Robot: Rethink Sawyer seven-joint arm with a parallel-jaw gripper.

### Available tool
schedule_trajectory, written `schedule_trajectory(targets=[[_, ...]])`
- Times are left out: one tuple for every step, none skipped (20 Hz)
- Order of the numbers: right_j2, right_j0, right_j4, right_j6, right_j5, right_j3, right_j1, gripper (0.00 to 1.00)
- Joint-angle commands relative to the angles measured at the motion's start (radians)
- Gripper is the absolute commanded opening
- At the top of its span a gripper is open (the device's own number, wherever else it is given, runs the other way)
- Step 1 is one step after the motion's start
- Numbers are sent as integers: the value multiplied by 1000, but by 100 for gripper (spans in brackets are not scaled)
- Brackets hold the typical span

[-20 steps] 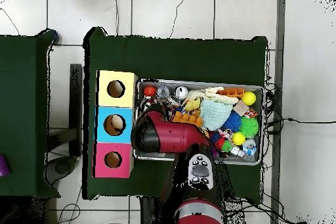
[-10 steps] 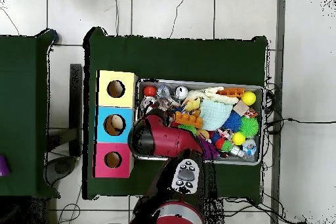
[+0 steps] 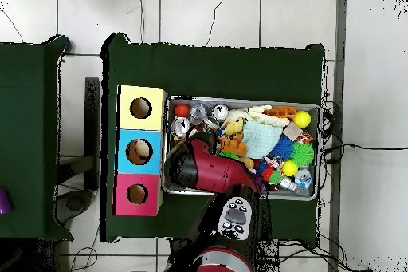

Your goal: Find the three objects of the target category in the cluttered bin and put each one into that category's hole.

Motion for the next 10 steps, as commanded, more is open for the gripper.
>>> schedule_trajectory(targets=[[19, -19, 76, 201, -23, -15, 81, 100], [22, -20, 79, 200, -28, -20, 88, 100], [39, -32, 78, 196, -36, -25, 96, 100], [47, -38, 77, 194, -41, -26, 100, 100], [64, -48, 76, 193, -57, -26, 112, 100], [68, -49, 79, 196, -67, -25, 119, 100], [76, -51, 76, 203, -91, -13, 123, 100], [79, -51, 79, 206, -101, -11, 128, 100], [89, -55, 79, 209, -106, -6, 126, 100], [90, -53, 82, 212, -112, -5, 129, 100]])
